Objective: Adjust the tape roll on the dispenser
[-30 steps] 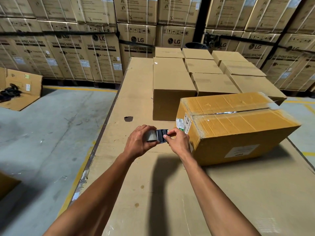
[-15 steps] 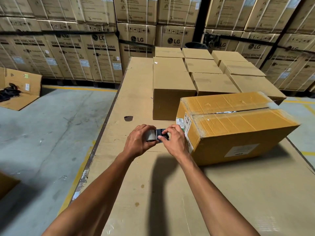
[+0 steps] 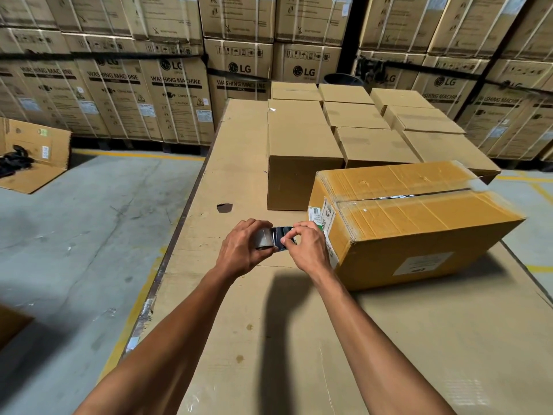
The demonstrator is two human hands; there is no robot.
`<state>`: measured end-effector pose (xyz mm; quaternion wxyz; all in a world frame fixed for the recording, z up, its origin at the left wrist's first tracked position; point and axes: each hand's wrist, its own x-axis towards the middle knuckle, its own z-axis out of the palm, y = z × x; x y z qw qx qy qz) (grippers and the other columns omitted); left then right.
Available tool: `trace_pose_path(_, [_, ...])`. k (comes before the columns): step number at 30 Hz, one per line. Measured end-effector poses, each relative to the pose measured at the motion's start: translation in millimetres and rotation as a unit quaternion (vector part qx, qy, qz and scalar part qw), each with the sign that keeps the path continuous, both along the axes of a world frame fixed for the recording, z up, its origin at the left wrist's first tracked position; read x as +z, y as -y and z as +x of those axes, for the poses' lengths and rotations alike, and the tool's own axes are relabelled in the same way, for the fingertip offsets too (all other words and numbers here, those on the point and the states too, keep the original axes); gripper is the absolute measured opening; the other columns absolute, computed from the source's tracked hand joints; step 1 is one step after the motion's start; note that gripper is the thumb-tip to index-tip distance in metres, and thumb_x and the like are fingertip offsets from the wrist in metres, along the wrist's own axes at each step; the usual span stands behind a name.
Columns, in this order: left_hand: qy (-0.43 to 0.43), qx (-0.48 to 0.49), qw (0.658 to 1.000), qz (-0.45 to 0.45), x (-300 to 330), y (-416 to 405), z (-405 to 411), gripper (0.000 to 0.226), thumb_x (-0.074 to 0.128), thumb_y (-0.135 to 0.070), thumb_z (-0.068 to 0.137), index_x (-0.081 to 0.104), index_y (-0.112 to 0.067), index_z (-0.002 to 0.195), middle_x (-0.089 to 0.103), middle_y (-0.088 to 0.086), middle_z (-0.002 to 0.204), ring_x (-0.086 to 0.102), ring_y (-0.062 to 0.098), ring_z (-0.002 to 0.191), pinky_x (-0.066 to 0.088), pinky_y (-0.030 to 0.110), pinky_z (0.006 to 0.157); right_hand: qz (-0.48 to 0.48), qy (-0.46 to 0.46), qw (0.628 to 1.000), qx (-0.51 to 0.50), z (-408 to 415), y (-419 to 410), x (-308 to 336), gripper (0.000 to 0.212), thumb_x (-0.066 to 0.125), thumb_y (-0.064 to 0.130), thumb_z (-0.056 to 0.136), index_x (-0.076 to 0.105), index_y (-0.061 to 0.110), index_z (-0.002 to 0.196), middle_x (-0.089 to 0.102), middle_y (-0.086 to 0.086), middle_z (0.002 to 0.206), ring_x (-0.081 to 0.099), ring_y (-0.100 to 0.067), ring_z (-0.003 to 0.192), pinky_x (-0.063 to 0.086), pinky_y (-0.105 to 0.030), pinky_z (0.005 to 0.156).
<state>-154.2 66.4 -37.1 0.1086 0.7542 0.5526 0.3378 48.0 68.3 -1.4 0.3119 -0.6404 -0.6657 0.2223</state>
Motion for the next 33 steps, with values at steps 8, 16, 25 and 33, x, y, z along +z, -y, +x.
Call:
trace_pose_path(8, [0.013, -0.005, 1.0, 0.006, -0.4, -1.2, 0.9, 0.06, 0.087, -0.059, 0.086, 0.063, -0.034, 0.135, 0.07, -0.009, 0.124, 0.063, 0.019, 0.108, 0.061, 0.045, 0.084, -0.005, 0.029, 0.992, 0.12, 4.3, 0.5, -3.3, 0.052, 0.082, 0.012, 0.085, 0.067, 0.025, 0.133, 0.054, -0.001, 0.135, 0.053, -0.022, 0.126, 0.045, -0.033, 0.111])
trace_pose_path(16, [0.029, -0.024, 0.999, 0.009, 0.1, -0.8, -3.1, 0.062, 0.085, -0.064, 0.088, 0.066, -0.029, 0.136, 0.071, -0.008, 0.123, 0.064, 0.017, 0.105, 0.059, 0.044, 0.084, 0.022, 0.053, 0.994, 0.09, 9.2, 2.4, -8.0, 0.06, 0.088, 0.024, 0.083, 0.055, 0.023, 0.132, 0.055, 0.002, 0.13, 0.054, -0.018, 0.116, 0.045, -0.031, 0.088])
trace_pose_path(25, [0.058, -0.028, 0.998, 0.001, 4.8, 3.0, -4.1, 0.061, 0.089, -0.057, 0.087, 0.069, -0.026, 0.135, 0.073, -0.006, 0.123, 0.065, 0.015, 0.104, 0.058, 0.039, 0.086, -0.109, -0.161, 0.979, 0.058, 22.6, -7.3, -11.9, 0.069, 0.089, 0.033, 0.083, 0.052, 0.028, 0.141, 0.057, 0.008, 0.142, 0.071, -0.017, 0.11, 0.06, -0.043, 0.097])
trace_pose_path(33, [0.062, -0.04, 0.997, 0.007, 10.7, 3.8, 2.9, 0.06, 0.09, -0.055, 0.087, 0.07, -0.024, 0.134, 0.075, -0.004, 0.123, 0.067, 0.018, 0.105, 0.059, 0.04, 0.086, -0.181, -0.291, 0.939, -0.018, 16.8, -9.8, -5.0, 0.044, 0.079, 0.023, 0.095, 0.058, 0.011, 0.132, 0.071, -0.012, 0.117, 0.076, -0.022, 0.098, 0.067, -0.036, 0.082])
